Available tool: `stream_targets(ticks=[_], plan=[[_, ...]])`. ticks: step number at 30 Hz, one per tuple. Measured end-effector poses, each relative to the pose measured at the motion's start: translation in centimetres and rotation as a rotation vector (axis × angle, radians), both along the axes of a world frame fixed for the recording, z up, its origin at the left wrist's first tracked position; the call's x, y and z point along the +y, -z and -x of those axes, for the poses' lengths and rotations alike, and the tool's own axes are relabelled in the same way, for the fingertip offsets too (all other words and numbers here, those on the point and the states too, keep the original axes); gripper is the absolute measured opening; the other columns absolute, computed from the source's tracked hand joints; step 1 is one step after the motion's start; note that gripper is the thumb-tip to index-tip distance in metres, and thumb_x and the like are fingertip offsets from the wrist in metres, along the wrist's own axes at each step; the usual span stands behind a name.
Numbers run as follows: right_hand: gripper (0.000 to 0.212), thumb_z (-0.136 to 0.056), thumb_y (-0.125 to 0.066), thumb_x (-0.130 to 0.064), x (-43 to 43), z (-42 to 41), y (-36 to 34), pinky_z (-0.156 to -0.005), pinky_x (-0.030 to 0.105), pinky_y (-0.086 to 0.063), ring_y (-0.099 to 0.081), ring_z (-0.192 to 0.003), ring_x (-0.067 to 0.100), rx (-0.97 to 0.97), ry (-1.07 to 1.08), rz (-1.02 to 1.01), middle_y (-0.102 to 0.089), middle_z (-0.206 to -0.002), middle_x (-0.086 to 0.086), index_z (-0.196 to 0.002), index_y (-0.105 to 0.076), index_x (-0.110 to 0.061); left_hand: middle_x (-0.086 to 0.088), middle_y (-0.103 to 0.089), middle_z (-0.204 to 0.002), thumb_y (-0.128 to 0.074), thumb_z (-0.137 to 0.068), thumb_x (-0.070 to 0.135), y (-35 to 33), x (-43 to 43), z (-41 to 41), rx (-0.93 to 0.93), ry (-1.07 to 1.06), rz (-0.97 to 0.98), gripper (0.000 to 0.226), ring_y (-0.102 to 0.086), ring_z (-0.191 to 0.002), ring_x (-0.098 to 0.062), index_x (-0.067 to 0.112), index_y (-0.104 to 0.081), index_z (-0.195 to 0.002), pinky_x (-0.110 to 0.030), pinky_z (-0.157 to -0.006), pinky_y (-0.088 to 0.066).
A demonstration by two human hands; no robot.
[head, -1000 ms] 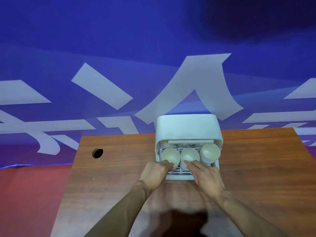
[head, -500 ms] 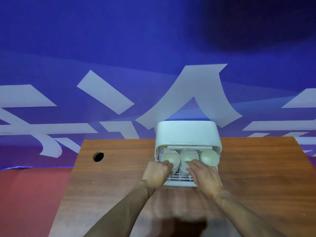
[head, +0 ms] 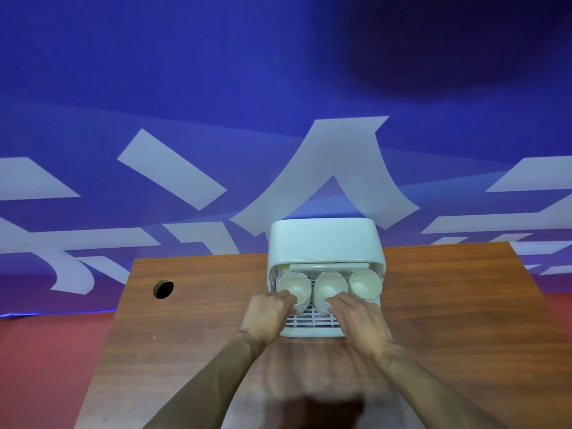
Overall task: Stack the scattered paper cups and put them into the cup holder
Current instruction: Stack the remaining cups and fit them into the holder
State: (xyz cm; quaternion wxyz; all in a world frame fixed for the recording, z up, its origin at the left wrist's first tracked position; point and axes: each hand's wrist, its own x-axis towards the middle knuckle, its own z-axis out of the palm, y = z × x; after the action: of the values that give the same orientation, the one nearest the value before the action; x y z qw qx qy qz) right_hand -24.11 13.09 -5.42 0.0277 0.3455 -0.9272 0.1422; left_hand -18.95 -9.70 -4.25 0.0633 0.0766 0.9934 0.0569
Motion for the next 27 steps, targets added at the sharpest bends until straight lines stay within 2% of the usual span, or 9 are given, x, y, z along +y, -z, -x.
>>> stream_targets(ticks=[2, 6, 10, 14, 19, 23, 26, 27], plan=[[0.019, -0.081, -0.081, -0.016, 0.0, 0.2, 0.2, -0.048, 0.03, -0.051, -0.065, -0.07, 0.016, -0.038, 0.01, -0.009, -0.067, -0.084, -0.01, -0.097, -0.074, -0.022, 0.003, -0.061, -0.07, -0.073, -0.079, 0.018, 0.2, 0.0, 0.4, -0.005, 0.025, 0.004, 0.017, -0.064, -0.064, -0.02, 0.024, -0.059, -0.072, -0.027, -0.045, -0.031], [0.016, -0.094, -0.066, -0.023, 0.1, 0.5, 0.6, -0.059, 0.033, -0.053, -0.066, -0.085, 0.016, -0.11, 0.03, -0.049, -0.067, -0.098, -0.011, -0.109, -0.07, -0.025, 0.003, -0.062, -0.086, -0.055, -0.091, 0.018, 1.0, -0.1, 0.9, -0.05, -0.012, 0.007, 0.01, -0.064, -0.081, -0.02, 0.024, -0.057, -0.083, -0.03, -0.053, -0.032], [0.023, -0.102, -0.048, -0.025, -0.1, 0.8, 1.2, -0.07, 0.035, -0.052, -0.061, -0.094, 0.018, -0.168, 0.01, -0.127, -0.063, -0.108, -0.01, -0.119, -0.064, -0.025, 0.003, -0.061, -0.09, -0.054, -0.087, 0.008, 1.3, 0.2, 1.1, -0.1, -0.01, 0.025, 0.018, -0.063, -0.084, -0.021, 0.026, -0.056, -0.086, -0.03, -0.054, -0.031], [0.024, -0.103, -0.045, -0.019, -0.4, 1.0, 1.7, -0.071, 0.035, -0.05, -0.06, -0.093, 0.019, -0.197, 0.002, -0.145, -0.061, -0.109, -0.007, -0.12, -0.062, -0.024, 0.003, -0.061, -0.094, -0.054, -0.091, 0.009, 1.5, 0.1, 1.3, -0.108, 0.025, 0.042, 0.015, -0.064, -0.087, -0.022, 0.023, -0.059, -0.093, -0.031, -0.054, -0.033], [0.015, -0.099, -0.054, -0.015, -0.4, 1.0, 1.9, -0.06, 0.035, -0.045, -0.06, -0.081, 0.02, -0.186, 0.02, -0.129, -0.061, -0.098, -0.005, -0.107, -0.066, -0.019, 0.004, -0.061, -0.099, -0.054, -0.093, 0.01, 1.8, 0.0, 1.4, -0.126, 0.052, 0.024, 0.013, -0.064, -0.089, -0.022, 0.021, -0.059, -0.099, -0.031, -0.055, -0.036], [0.016, -0.1, -0.052, -0.018, -0.8, 0.7, 1.3, -0.056, 0.032, -0.04, -0.062, -0.082, 0.018, -0.16, 0.021, -0.141, -0.061, -0.1, -0.007, -0.11, -0.064, -0.021, 0.003, -0.058, -0.1, -0.055, -0.087, 0.003, 1.7, -0.1, 1.4, -0.118, 0.05, 0.03, 0.024, -0.063, -0.089, -0.023, 0.021, -0.057, -0.103, -0.032, -0.055, -0.037], [0.022, -0.09, -0.067, -0.029, -0.6, -0.1, 0.4, -0.05, 0.029, -0.045, -0.067, -0.076, 0.012, -0.075, 0.069, -0.107, -0.067, -0.096, -0.014, -0.112, -0.067, -0.026, 0.003, -0.056, -0.107, -0.051, -0.097, 0.021, 1.7, -0.2, 1.0, -0.076, 0.054, 0.011, 0.015, -0.063, -0.091, -0.023, 0.022, -0.054, -0.111, -0.032, -0.054, -0.037], [0.028, -0.085, -0.072, -0.032, -0.5, -0.4, 0.0, -0.048, 0.027, -0.045, -0.068, -0.074, 0.01, -0.055, 0.08, -0.063, -0.069, -0.095, -0.015, -0.113, -0.067, -0.027, 0.005, -0.055, -0.113, -0.048, -0.098, 0.029, 1.7, -0.3, 0.8, -0.05, 0.047, 0.002, 0.02, -0.063, -0.092, -0.022, 0.024, -0.052, -0.117, -0.032, -0.055, -0.037]])
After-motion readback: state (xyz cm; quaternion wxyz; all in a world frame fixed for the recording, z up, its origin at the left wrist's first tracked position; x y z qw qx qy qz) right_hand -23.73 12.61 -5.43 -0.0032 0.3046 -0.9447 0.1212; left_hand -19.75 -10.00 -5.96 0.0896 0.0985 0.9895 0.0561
